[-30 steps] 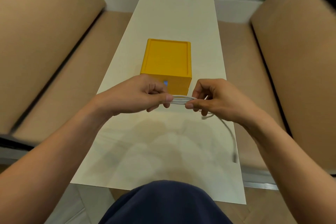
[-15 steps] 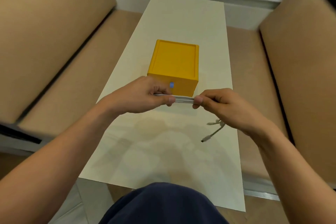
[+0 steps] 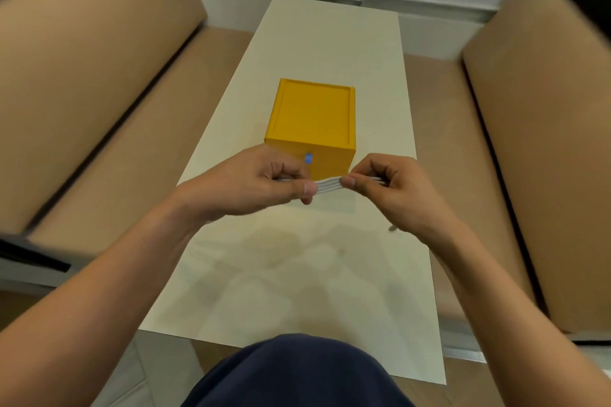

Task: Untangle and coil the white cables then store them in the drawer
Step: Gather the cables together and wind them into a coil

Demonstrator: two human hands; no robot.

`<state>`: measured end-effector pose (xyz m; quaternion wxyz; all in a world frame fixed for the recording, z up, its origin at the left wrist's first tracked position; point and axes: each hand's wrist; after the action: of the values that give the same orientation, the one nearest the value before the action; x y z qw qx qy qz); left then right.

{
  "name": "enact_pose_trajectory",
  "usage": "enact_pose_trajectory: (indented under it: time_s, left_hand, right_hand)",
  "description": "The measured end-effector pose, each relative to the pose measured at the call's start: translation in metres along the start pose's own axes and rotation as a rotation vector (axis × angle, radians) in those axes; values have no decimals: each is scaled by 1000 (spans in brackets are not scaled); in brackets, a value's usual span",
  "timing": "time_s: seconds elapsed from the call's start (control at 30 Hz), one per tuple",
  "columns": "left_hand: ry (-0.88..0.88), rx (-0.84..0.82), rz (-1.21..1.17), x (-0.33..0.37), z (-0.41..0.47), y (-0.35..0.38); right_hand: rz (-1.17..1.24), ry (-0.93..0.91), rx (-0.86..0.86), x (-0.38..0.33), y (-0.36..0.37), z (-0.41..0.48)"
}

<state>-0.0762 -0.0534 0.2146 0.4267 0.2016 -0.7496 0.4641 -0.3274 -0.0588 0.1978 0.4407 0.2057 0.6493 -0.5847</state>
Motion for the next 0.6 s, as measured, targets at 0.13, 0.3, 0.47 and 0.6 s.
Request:
enact_pose_trajectory:
  time_s: [0.13, 0.3, 0.47, 0.6]
  left_hand:
    - [-66, -137, -22, -2, 1, -6]
    - [-95, -236, 126, 4, 8, -5]
    - [-43, -171, 45, 15, 12, 19]
    - [-11, 4, 118, 14, 15, 21]
  right_hand:
    - [76, 3, -61, -9, -12, -6]
    - [-18, -35, -99, -12, -13, -12]
    - [-46, -59, -66, -11, -10, -12]
    - [49, 17, -144, -12, -18, -11]
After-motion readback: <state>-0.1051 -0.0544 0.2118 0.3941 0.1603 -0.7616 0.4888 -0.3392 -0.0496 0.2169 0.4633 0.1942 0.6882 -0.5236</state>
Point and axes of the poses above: each hand's wrist, its own z-axis towards the middle knuckle, its own y-axis out of the palm, x = y × z, and after that the axes turned 6 degrees about -y, right-handed
